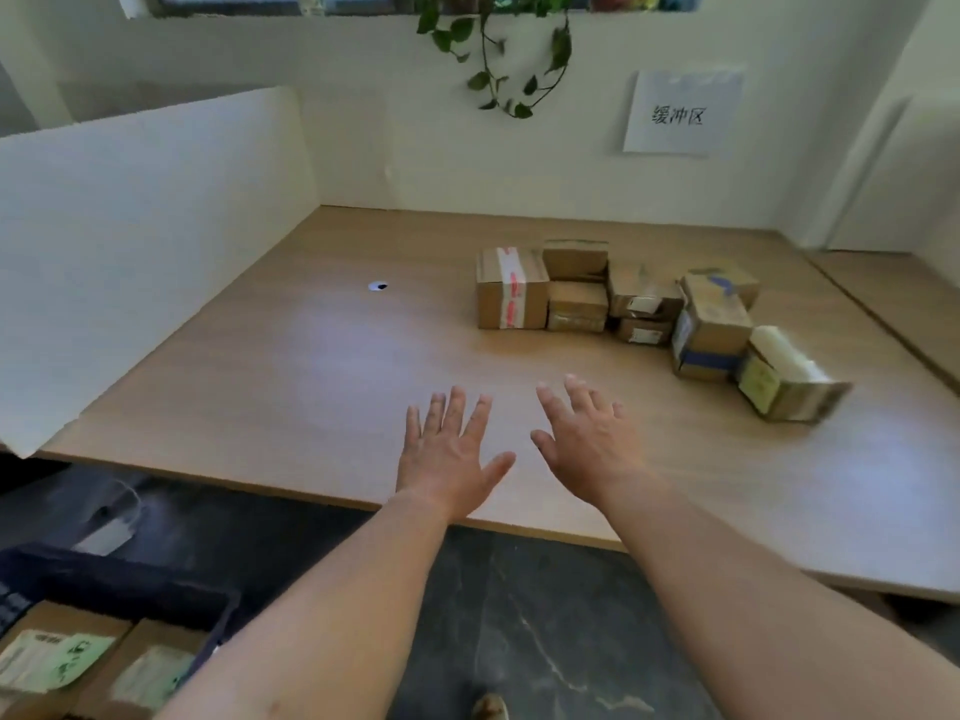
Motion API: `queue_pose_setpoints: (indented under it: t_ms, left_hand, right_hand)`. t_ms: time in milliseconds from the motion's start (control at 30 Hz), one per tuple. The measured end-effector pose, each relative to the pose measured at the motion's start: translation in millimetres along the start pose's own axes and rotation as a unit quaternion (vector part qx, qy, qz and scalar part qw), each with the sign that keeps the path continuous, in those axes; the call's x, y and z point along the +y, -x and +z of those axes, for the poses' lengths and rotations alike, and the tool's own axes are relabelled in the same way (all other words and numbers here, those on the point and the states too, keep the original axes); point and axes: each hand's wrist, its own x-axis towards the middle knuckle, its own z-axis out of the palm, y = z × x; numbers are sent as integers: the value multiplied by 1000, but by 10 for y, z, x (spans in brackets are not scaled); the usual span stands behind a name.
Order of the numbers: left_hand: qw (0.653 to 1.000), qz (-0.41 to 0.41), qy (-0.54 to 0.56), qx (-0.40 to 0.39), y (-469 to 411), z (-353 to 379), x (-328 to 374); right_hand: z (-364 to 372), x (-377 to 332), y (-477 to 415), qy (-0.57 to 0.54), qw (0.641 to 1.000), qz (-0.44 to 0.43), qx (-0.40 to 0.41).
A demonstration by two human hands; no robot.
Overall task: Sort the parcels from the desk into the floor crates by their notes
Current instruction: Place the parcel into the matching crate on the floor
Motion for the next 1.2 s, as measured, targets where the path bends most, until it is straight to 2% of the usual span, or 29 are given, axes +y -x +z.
queue_pose_setpoints:
  t_ms: [333, 533, 833, 1200]
  left_hand:
    - [994, 110, 21, 7, -1182, -21, 776]
    - [989, 148, 13, 4, -1833, -82, 1067]
    - [969, 245, 8, -21, -2224, 107, 2028]
    - [967, 247, 7, -61, -2480, 243, 3400]
  right_hand:
    - [-70, 1006, -592, 24, 994, 103, 2]
    - [-96, 1404, -917, 24, 989, 146, -8]
    - [23, 2356, -681, 19, 967, 253, -33]
    - [160, 3841, -516, 8, 963, 263, -49]
